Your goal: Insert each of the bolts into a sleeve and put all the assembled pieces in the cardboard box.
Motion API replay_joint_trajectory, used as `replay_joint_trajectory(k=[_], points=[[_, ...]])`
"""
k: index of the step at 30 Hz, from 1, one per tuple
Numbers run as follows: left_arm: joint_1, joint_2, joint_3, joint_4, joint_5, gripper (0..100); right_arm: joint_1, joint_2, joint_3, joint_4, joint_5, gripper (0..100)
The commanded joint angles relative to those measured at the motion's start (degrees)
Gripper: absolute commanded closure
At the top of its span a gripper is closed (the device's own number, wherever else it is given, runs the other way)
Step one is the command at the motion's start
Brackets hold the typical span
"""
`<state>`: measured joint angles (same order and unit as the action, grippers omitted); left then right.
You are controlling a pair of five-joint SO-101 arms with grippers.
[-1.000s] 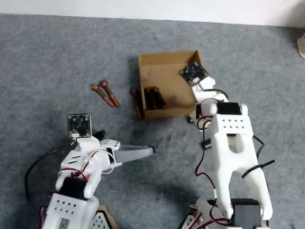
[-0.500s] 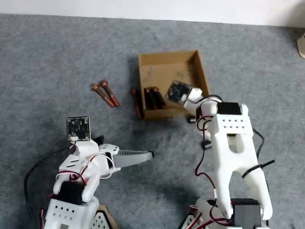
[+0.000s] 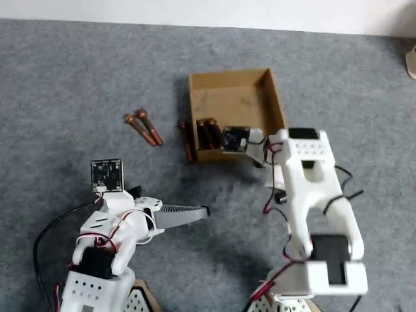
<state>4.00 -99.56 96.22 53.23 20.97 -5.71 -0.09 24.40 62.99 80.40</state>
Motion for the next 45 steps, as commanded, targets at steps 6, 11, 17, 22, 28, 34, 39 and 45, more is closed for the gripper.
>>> replay_joint_trajectory(k=[6,11,17,22,28,34,39,45], points=[[-5.6,-1.0,1.2,-0.1,0.4,22,-0.6,16.0,-16.7,0.1,0.7,77.8],[-5.6,-1.0,1.2,-0.1,0.4,22,-2.6,23.8,-19.2,0.1,0.4,77.8],[-5.8,-1.0,1.2,0.2,0.5,22,-4.5,26.4,-19.0,0.5,0.0,92.5],[-5.9,-1.0,1.2,0.3,0.4,22,-4.4,21.5,-18.9,1.4,-9.7,99.8],[-8.0,-0.5,-1.4,5.9,0.5,22,-4.5,9.1,-15.3,8.7,-22.0,99.5],[-8.2,-0.5,-3.1,9.1,0.3,22,-7.0,-12.3,2.7,0.1,-36.1,99.5],[-8.2,-0.4,-6.5,12.1,-2.5,22,-8.3,-31.5,19.9,-7.7,-43.6,99.5],[-10.2,-0.4,-7.7,12.5,-4.3,23,-8.3,-46.8,34.3,-10.8,-49.1,99.5]])
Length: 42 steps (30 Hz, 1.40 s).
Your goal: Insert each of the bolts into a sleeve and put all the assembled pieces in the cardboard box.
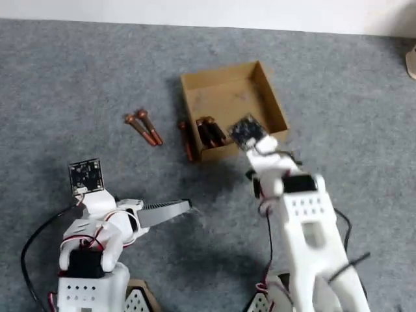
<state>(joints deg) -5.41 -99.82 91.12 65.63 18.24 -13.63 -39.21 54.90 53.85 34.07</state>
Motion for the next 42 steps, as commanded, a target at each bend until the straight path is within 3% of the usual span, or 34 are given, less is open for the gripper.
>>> replay_joint_trajectory(k=[1,5,13,19,29,35,42], points=[[-0.7,-0.1,-2.6,-0.1,-1.8,23,-0.4,-9.5,5.5,-1.6,-4.1,99.5],[-0.8,-0.1,-2.9,-1.8,-1.8,26,-0.3,-15.3,10.5,-1.7,-7.3,99.5],[-0.6,0.0,-8.7,-1.7,-1.9,51,0.0,-23.3,23.0,-9.9,-6.9,99.5],[-0.8,4.1,-14.0,-1.5,-4.7,58,0.0,-25.3,27.2,-11.4,-6.9,99.5],[1.2,38.5,-36.6,-1.8,-4.0,58,0.0,-25.4,28.5,-14.3,-6.9,99.5],[6.4,58.2,-48.7,-1.9,7.7,58,0.0,-25.5,28.8,-14.4,-6.9,99.5],[6.7,81.9,-63.6,-1.8,14.0,58,0.0,-25.5,29.8,-15.9,-6.9,99.5]])
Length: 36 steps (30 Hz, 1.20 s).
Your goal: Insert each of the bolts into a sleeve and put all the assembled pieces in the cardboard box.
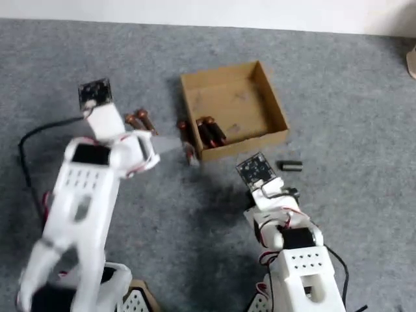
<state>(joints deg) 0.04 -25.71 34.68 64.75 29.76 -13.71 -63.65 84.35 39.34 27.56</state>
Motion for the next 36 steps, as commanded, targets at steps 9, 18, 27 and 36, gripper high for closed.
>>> replay_joint_trajectory(k=[9,18,27,36], points=[[1.3,29.0,-21.4,-1.0,5.2,58,-0.1,-1.0,3.0,-5.3,3.0,99.5],[2.7,42.2,-32.4,-1.0,5.1,58,-0.2,-1.0,3.4,-5.9,3.1,99.5],[5.8,53.8,-44.4,-0.6,4.9,58,-0.2,-1.0,3.5,-5.9,3.1,99.5],[7.3,64.3,-52.9,-0.5,4.9,58,-0.2,-1.0,3.5,-5.9,3.1,99.5]])
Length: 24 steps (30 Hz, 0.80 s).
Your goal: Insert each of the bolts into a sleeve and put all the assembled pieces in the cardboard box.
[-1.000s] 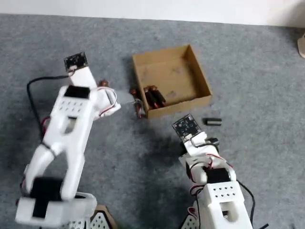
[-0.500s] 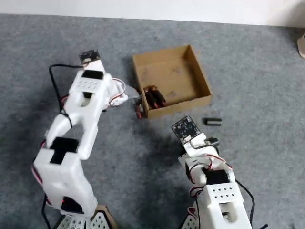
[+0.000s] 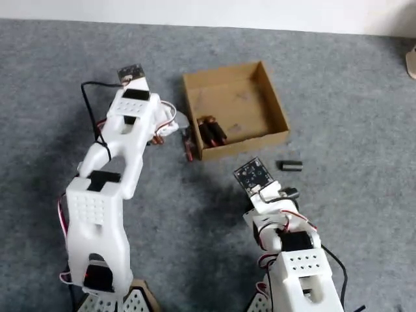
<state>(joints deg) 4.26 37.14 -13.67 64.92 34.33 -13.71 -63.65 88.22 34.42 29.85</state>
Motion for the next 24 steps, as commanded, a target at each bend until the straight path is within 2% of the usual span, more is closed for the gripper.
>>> replay_joint_trajectory(k=[1,3,9,13,16,19,20,21,24], points=[[3.5,2.4,-5.3,-0.7,0.4,58,-0.2,-1.0,-0.4,-1.0,0.8,99.5],[4.4,3.7,-6.5,-0.5,0.4,58,-0.2,-1.0,-0.4,-1.0,0.8,99.5],[9.4,7.3,-12.1,6.8,0.4,58,-0.2,-1.0,-0.4,-1.0,0.8,99.5],[10.1,10.8,-16.0,9.8,0.4,59,-0.2,-1.0,-0.4,-1.0,0.8,99.5],[9.5,13.3,-19.7,11.5,0.3,70,-0.2,-1.0,-0.4,-1.0,0.8,99.5],[7.7,14.9,-23.1,12.2,0.3,97,-0.2,-1.0,-0.4,-1.0,0.8,99.5],[6.7,15.3,-24.0,12.3,0.3,100,-0.2,-1.0,-0.4,-1.0,0.8,99.5],[5.9,15.6,-24.6,12.3,0.3,96,-0.2,-1.0,-0.4,-1.0,0.8,99.5],[3.8,15.6,-24.7,12.7,0.3,100,-0.2,-1.0,-0.4,-1.0,0.8,99.5]])
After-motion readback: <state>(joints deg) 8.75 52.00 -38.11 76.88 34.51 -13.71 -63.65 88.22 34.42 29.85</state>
